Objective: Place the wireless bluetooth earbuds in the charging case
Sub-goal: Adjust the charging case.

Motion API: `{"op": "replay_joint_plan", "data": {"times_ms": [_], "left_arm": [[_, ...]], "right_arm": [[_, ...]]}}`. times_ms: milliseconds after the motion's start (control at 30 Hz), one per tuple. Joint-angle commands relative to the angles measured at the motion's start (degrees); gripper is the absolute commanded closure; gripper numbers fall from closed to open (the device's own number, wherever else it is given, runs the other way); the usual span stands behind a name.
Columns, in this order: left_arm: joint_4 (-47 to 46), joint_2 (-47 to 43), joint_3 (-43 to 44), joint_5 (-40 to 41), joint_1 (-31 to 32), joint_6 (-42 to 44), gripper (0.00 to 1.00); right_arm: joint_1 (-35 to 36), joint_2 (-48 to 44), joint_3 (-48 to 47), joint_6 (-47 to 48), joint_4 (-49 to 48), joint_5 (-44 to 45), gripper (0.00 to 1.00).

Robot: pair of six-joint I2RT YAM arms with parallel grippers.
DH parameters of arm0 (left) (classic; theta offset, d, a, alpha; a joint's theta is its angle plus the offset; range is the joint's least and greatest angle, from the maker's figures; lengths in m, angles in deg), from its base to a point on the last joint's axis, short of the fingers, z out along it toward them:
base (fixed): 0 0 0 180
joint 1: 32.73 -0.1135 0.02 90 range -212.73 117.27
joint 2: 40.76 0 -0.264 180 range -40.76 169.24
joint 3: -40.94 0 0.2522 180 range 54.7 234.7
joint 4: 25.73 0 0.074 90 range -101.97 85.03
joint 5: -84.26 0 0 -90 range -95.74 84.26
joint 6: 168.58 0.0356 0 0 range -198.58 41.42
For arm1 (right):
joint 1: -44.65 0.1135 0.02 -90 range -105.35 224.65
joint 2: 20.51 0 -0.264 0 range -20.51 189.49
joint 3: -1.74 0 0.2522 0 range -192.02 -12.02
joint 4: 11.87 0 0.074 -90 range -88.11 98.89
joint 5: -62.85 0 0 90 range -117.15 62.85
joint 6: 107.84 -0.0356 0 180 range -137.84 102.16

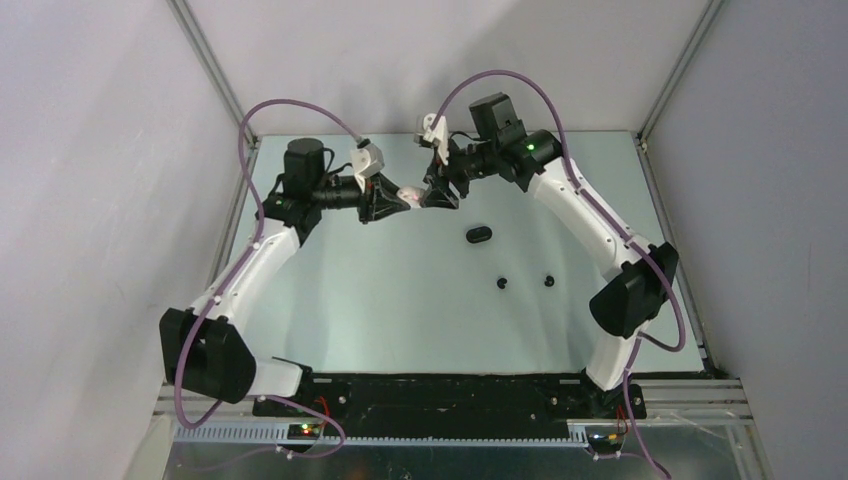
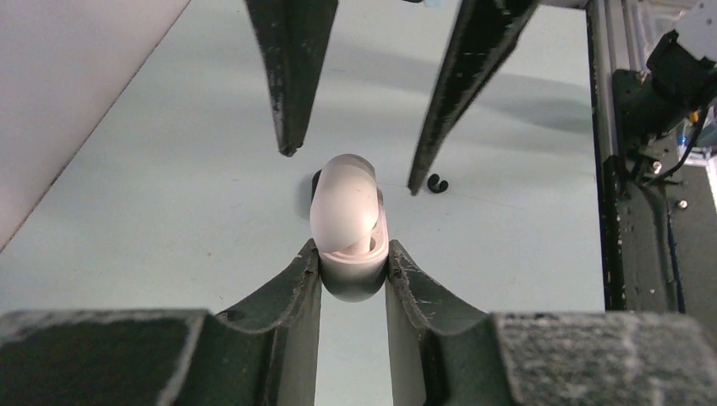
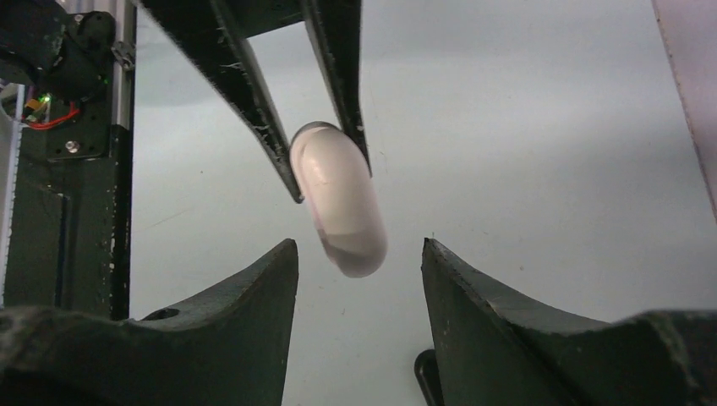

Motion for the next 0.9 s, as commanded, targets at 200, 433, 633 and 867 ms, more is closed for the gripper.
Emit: {"op": "replay_joint_plan", "data": {"times_ms": [200, 433, 633, 867], "left_arm": [[1.95, -2.22, 0.28, 0.00, 1.24, 6.19, 1.00], [2.66, -2.40, 0.24, 0.74, 1.36, 6.79, 1.00], [3.26, -2.64, 0.27, 1.21, 1.67, 7.87, 1.00], [3.58, -2.78, 0.36, 1.62, 1.66, 7.96, 1.00]], "right_arm": [[-0.29, 2.55, -3.16, -3.89, -4.30, 4.76, 0.45], [-1.47, 3.14, -5.08, -5.18, -4.71, 4.38, 0.46], [-2.40, 3.00, -5.37, -5.01, -4.61, 4.37, 0.46], [-2.15, 2.88, -5.07, -5.32, -4.34, 3.98, 0.44]]}}
